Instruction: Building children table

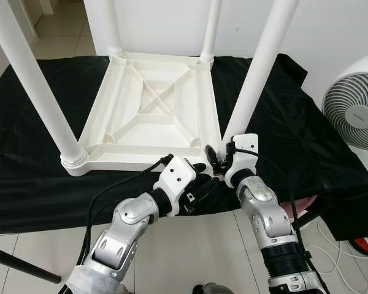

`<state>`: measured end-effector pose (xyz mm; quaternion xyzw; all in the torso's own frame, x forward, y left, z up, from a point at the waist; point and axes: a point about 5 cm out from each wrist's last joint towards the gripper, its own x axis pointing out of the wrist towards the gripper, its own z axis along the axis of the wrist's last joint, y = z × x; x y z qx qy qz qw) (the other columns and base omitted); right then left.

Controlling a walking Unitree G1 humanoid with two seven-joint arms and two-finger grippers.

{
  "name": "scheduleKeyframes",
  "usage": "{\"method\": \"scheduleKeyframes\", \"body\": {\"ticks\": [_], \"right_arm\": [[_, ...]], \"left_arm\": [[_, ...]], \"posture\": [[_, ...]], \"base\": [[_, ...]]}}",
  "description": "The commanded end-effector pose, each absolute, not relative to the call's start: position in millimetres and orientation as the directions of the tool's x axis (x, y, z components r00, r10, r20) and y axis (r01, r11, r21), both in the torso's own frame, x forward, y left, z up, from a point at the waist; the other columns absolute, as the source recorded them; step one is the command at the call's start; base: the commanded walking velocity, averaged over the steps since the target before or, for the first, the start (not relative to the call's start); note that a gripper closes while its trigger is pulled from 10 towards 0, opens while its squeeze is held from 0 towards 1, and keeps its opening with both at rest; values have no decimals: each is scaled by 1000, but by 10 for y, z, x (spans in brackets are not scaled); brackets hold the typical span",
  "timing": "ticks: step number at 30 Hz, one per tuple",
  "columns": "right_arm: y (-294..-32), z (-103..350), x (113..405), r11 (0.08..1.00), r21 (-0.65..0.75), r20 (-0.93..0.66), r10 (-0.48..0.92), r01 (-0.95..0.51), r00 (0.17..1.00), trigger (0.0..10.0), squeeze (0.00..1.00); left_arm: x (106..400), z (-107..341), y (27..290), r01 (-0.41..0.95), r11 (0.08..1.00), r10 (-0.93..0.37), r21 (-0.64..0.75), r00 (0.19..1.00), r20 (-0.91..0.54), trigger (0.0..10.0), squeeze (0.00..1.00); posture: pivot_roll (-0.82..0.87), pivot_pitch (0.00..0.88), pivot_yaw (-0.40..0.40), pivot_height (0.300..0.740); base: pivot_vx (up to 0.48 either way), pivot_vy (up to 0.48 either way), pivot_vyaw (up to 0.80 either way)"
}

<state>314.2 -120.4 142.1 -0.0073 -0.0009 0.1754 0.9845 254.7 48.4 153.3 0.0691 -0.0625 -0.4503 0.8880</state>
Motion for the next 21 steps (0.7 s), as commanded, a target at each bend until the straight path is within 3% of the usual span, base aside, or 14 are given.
{"method": "scheduleKeyframes", "body": {"ticks": [1,3,4,15,16,17,18,21], "right_arm": [[-1179,1429,3135,889,-36,-5,456,-456,890,10000,882],[-1184,1450,3127,864,-56,-6,501,-501,865,10000,882],[-1185,1469,3105,822,-96,-4,563,-561,826,10000,0],[-1415,1484,3219,689,-220,-46,699,-690,713,10000,0],[-1437,1477,3243,669,-228,-58,716,-708,695,3412,0],[-1449,1473,3256,656,-231,-66,726,-718,684,3412,0],[-1457,1457,3264,644,-234,-81,734,-728,675,0,0],[-1465,1443,3273,645,-234,-89,731,-728,676,0,0]], "left_arm": [[2574,1549,497,767,613,-787,188,615,59,10000,0],[2581,1557,502,766,615,-786,188,616,61,10000,0],[2586,1563,505,765,615,-785,190,616,63,10000,0],[2602,1568,497,773,604,-794,196,605,59,10000,0],[2600,1564,491,775,600,-796,197,602,56,10000,0],[2597,1560,486,777,598,-798,197,600,55,10000,0],[2595,1556,484,778,597,-799,193,600,52,10000,0],[2596,1554,483,778,598,-798,191,600,52,10000,0]], "posture": [[-72,62,-17,740],[-72,62,-17,740],[-72,60,-15,740],[-76,49,6,740],[-76,49,6,740],[-76,49,6,740],[-76,49,6,740],[-73,46,1,740]], "base": [[0,0,0],[0,0,0],[0,0,0],[0,0,0],[0,0,0],[0,0,0],[0,0,0],[0,0,0]]}}
